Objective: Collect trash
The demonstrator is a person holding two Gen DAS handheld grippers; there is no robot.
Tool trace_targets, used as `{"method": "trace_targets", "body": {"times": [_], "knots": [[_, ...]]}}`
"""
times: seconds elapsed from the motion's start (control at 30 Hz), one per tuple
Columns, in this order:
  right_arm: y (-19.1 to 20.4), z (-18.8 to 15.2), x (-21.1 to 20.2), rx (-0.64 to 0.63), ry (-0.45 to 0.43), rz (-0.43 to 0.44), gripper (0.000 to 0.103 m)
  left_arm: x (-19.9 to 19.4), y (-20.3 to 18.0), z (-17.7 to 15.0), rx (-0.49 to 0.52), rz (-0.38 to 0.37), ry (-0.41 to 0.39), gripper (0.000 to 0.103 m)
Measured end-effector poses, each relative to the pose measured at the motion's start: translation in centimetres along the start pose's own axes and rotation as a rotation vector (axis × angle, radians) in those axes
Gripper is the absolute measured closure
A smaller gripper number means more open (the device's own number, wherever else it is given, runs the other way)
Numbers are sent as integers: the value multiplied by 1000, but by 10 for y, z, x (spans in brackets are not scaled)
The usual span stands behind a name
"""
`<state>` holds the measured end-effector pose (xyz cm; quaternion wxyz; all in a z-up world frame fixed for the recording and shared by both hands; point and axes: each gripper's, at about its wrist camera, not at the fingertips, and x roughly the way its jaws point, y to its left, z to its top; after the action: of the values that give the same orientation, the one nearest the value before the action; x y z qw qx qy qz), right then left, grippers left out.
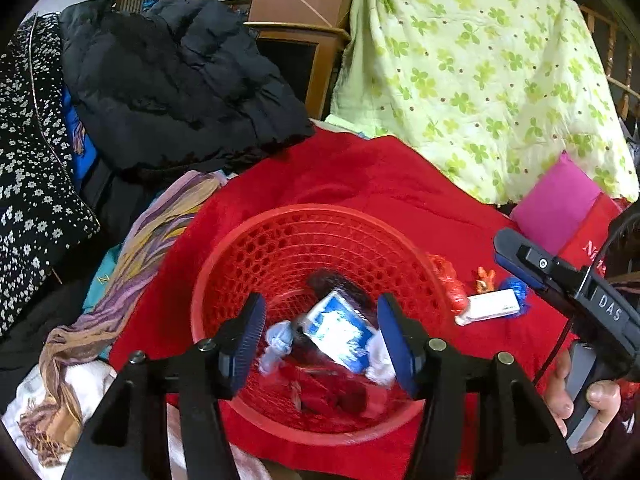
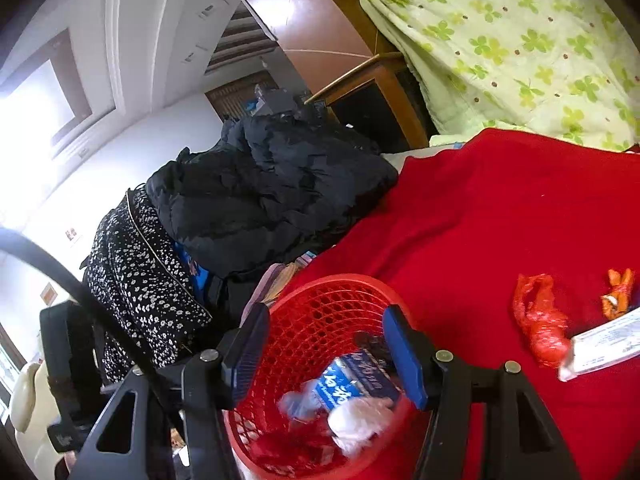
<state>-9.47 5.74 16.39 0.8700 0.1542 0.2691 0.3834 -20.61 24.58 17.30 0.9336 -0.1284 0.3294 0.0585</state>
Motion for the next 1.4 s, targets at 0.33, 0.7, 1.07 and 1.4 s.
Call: {"method": "trace_targets", "body": {"times": [0.33, 0.7, 1.07, 1.4], "knots": [[-27, -6, -88, 14, -111, -67, 40, -32, -69, -16, 25, -148, -49, 44], [-41, 9, -237, -18, -377, -173, 40, -112, -129, -33, 55, -253, -326, 38], [-57, -9, -347, -100, -558, -425, 39, -155, -178, -87, 122, -309, -481, 19], [-85, -19, -414, -28, -668, -527, 38, -169, -195, -125, 121, -394, -417, 15]]}}
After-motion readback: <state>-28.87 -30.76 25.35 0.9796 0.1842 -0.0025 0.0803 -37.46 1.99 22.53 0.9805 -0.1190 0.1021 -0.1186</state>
